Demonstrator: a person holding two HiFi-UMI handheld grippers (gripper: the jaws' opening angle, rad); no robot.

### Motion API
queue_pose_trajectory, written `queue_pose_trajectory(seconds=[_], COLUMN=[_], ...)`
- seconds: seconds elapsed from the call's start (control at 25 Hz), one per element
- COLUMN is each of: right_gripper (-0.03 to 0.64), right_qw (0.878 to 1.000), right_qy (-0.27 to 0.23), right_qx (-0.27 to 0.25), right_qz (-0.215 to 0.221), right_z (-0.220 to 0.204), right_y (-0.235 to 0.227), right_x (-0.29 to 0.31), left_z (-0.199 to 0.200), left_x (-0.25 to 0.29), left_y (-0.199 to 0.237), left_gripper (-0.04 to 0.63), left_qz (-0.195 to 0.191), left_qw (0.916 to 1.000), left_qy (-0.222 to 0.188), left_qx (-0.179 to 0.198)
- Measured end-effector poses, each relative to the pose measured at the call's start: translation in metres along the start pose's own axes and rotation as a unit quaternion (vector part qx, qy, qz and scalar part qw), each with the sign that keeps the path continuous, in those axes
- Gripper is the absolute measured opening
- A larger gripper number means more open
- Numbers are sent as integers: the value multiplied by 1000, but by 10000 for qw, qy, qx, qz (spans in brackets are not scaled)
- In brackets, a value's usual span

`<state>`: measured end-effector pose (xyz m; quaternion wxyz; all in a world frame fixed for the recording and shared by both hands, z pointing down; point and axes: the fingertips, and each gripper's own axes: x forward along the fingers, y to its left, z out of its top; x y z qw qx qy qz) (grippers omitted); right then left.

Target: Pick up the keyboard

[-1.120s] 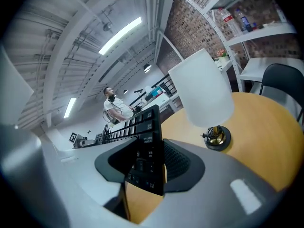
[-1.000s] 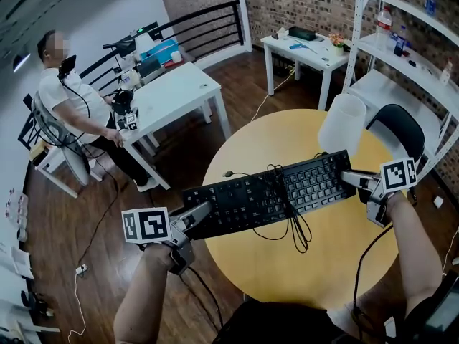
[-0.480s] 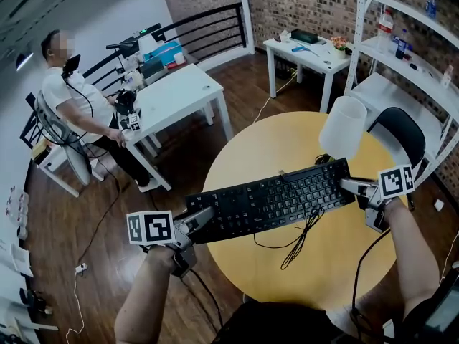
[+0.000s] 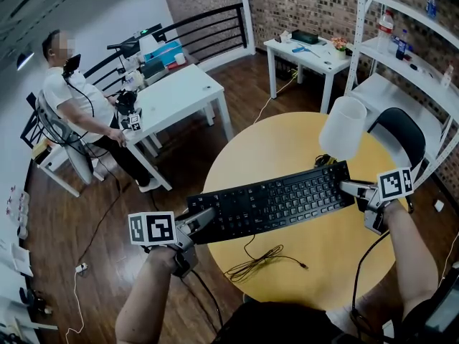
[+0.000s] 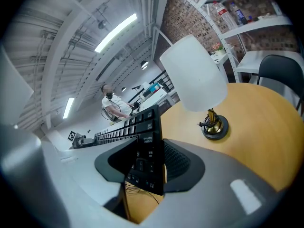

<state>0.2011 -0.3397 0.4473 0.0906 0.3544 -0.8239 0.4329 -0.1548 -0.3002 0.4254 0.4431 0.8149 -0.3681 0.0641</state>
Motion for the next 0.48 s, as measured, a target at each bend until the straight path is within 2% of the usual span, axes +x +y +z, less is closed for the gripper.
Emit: queue_pose_trajectory(seconds=[0.48], right_gripper=[168], right_qw=[10000], right_qy=[-7], right_qx=[-39], right_qz=[53], right_z=[1], right_y=[-2], right_x=[-1], left_z=[2], left_x=[1], left_y=[-4], left_gripper=[192], left_qz=[14], left_qw=[10000], left_qy=[-12], left_qx=[64])
